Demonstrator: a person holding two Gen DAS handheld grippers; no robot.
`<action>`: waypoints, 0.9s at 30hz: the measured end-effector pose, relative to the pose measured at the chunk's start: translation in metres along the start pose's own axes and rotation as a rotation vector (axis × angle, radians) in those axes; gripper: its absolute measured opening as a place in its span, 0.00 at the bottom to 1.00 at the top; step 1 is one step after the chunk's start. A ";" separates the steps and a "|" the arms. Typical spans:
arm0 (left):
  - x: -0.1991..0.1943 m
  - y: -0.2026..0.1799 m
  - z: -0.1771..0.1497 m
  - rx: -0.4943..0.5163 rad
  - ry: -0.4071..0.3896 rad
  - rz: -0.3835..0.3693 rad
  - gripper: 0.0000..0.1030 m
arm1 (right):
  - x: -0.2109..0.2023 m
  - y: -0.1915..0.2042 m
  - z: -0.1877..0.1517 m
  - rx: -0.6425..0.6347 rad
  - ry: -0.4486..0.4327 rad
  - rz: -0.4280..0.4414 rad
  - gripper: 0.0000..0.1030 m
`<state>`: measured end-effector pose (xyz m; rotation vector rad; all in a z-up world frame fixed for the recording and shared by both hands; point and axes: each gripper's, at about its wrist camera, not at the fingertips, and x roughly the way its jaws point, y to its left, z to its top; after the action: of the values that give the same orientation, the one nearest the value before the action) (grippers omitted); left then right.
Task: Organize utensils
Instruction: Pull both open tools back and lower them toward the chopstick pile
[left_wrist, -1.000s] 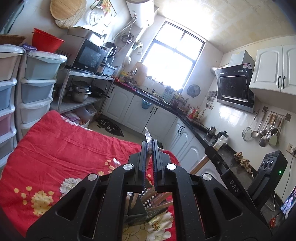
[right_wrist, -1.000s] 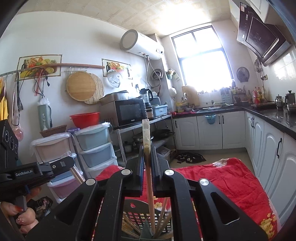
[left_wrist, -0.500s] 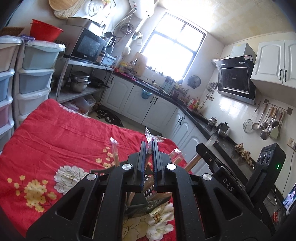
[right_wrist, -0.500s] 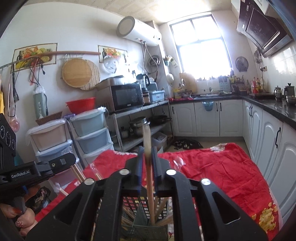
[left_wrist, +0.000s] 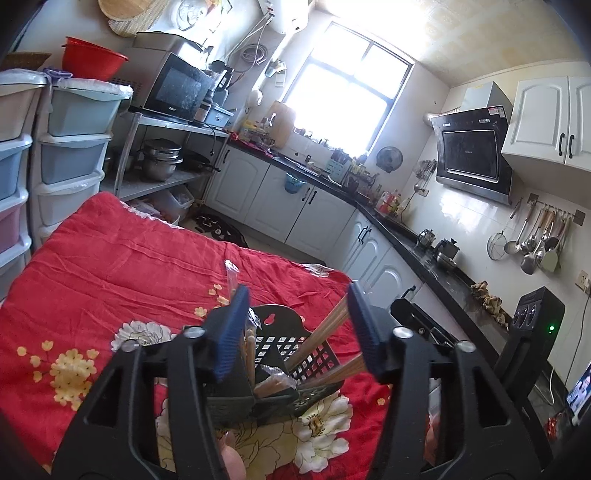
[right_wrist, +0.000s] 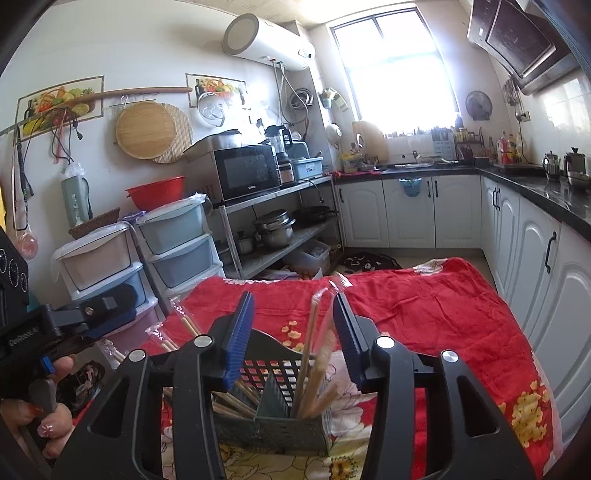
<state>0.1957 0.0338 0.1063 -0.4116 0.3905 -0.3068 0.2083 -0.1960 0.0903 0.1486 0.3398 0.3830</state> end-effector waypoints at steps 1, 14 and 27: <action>-0.002 0.001 -0.001 -0.002 -0.002 -0.001 0.54 | -0.002 -0.001 -0.001 0.003 0.005 0.001 0.43; -0.027 0.005 -0.010 -0.016 -0.019 -0.010 0.88 | -0.028 -0.007 -0.013 0.021 0.025 0.011 0.47; -0.043 0.020 -0.030 -0.040 0.013 0.023 0.90 | -0.045 0.009 -0.037 -0.020 0.080 0.052 0.48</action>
<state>0.1489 0.0569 0.0851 -0.4441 0.4146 -0.2793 0.1534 -0.2023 0.0709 0.1234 0.4114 0.4442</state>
